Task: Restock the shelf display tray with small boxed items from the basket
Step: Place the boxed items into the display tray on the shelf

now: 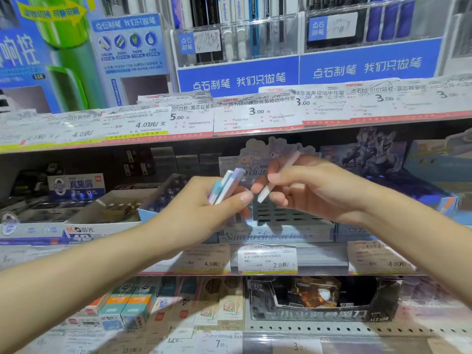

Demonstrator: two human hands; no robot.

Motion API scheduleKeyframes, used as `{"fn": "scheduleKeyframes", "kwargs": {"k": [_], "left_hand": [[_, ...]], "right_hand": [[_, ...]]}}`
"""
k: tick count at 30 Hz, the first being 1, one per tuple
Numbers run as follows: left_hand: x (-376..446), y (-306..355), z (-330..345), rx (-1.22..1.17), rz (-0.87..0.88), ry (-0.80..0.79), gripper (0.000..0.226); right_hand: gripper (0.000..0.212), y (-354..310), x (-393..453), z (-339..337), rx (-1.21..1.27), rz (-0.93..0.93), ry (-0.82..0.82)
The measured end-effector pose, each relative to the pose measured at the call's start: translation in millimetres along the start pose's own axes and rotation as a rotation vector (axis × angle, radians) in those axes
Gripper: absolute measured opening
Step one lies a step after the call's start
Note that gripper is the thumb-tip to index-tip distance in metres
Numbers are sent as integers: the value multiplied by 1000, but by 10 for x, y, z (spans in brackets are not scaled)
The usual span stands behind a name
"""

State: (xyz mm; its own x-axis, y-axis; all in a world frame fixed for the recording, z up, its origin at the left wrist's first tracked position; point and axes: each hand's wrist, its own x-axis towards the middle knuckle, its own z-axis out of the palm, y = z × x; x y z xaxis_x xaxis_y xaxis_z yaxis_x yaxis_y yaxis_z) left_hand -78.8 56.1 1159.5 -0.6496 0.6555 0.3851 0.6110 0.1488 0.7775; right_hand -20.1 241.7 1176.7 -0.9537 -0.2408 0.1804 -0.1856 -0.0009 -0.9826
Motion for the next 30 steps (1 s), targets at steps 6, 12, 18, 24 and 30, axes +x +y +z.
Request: {"fn": "scheduleKeyframes", "kwargs": {"k": [6,12,18,24,30], "left_hand": [[5,96,137,-263,-173,-95,22],[1,37,112,-224,-190,-20,19],[-15,21,118,-569,-343,-71,14],[-34,-17,96,-547,-360,-117,22],[-85,-129,-50,359,105,3,19]], "right_hand": [[15,96,-4,21,73,15,-85],[28,164,-30,-25,-83,-77,42],[42,111,-42,-49,-292,-224,73],[16,114,20,-72,-390,-227,148],[20,23,102,-317,-837,-196,322]]}}
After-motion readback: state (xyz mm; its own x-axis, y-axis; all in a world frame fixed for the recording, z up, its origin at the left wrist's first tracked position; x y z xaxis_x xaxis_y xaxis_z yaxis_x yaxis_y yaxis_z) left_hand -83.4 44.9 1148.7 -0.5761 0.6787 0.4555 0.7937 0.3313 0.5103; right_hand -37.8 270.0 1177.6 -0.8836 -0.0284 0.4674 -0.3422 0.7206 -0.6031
